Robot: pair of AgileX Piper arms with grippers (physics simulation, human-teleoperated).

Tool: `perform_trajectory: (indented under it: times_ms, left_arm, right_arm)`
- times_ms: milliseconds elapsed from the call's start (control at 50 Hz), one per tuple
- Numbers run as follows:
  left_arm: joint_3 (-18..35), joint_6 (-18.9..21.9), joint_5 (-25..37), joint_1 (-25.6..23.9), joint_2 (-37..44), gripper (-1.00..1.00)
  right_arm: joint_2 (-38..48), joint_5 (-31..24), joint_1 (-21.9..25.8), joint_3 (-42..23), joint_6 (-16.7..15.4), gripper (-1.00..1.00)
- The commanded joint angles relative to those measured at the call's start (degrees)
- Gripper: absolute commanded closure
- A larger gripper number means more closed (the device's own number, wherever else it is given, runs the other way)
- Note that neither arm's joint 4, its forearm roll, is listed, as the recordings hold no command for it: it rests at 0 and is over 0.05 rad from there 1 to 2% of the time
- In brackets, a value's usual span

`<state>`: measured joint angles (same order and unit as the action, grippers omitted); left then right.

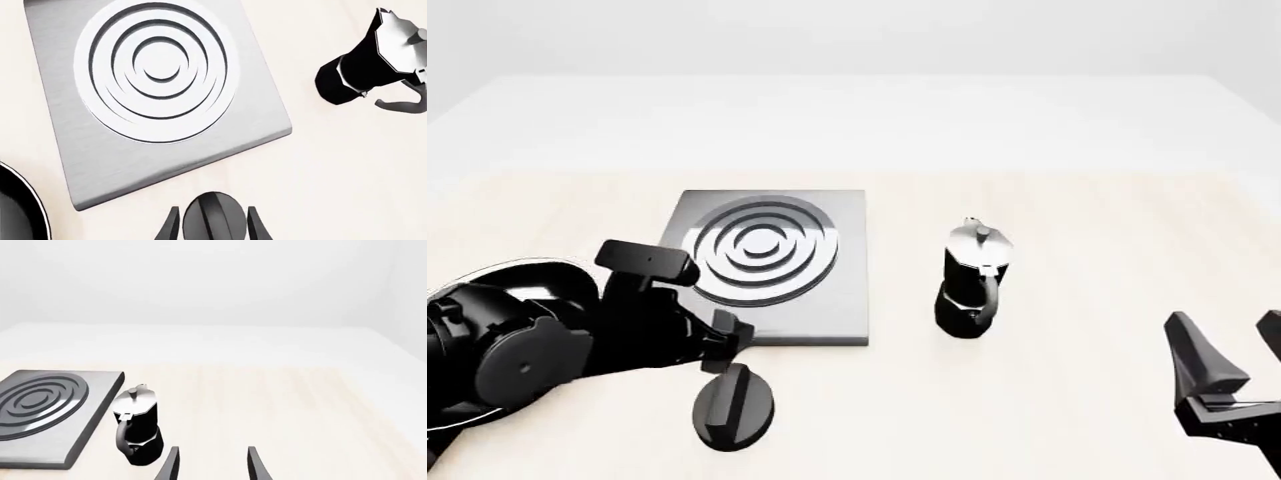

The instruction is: Turn on the stove and put the moka pot on it.

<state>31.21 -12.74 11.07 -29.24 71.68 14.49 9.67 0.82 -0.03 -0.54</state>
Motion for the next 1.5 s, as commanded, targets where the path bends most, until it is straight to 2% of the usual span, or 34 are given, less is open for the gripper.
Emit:
perform_trajectory:
  times_ms: [20, 500, 740, 900, 940, 980, 1080, 1300, 1380, 1420, 1460, 1500]
  left_arm:
    - [-0.37, -2.31, -3.37, -1.45, 4.92, -1.00]
    - [-4.16, -2.87, -10.29, -0.39, 10.83, -1.00]
    - [-3.82, -3.10, -10.92, -0.67, 12.18, -1.00]
    - [-3.93, -4.15, -12.33, -1.18, 13.94, -1.00]
    - [-4.14, -6.02, -13.13, -1.79, 15.08, -1.00]
    - [-4.02, -5.30, -13.43, -1.26, 15.35, -1.00]
    - [-4.55, -7.32, -14.39, -2.28, 16.34, -1.00]
    - [-4.15, -8.74, -14.33, -2.41, 17.08, -1.00]
    - [-3.36, -5.94, -12.90, 0.91, 15.52, -1.00]
    - [-2.77, -2.52, -11.73, 5.24, 13.20, -1.00]
    - [-2.30, -0.48, -10.92, 6.71, 11.64, -1.00]
    - [-1.95, 0.00, -10.37, 8.42, 10.74, -1.00]
  right_arm:
    - [1.26, 0.98, 0.14, 0.01, -0.01, -1.00]
    - [3.40, 2.79, 0.55, 0.01, 0.38, -1.00]
    - [4.26, 3.65, 0.61, 0.01, 0.35, -1.00]
    - [4.93, 4.21, 0.69, 0.02, 0.45, -1.00]
    - [5.21, 4.41, 0.77, 0.02, 0.53, -1.00]
    - [5.68, 4.81, 0.85, 0.01, 0.52, -1.00]
    - [6.89, 5.82, 1.04, 0.02, 0.59, -1.00]
    - [7.80, 6.62, 1.32, 0.01, 0.82, -1.00]
    - [8.26, 7.01, 1.44, 0.01, 0.86, -1.00]
    - [8.27, 6.97, 1.49, 0.01, 0.86, -1.00]
    - [8.23, 6.94, 1.56, 0.02, 0.87, -1.00]
    - [8.27, 6.97, 1.62, 0.01, 0.92, -1.00]
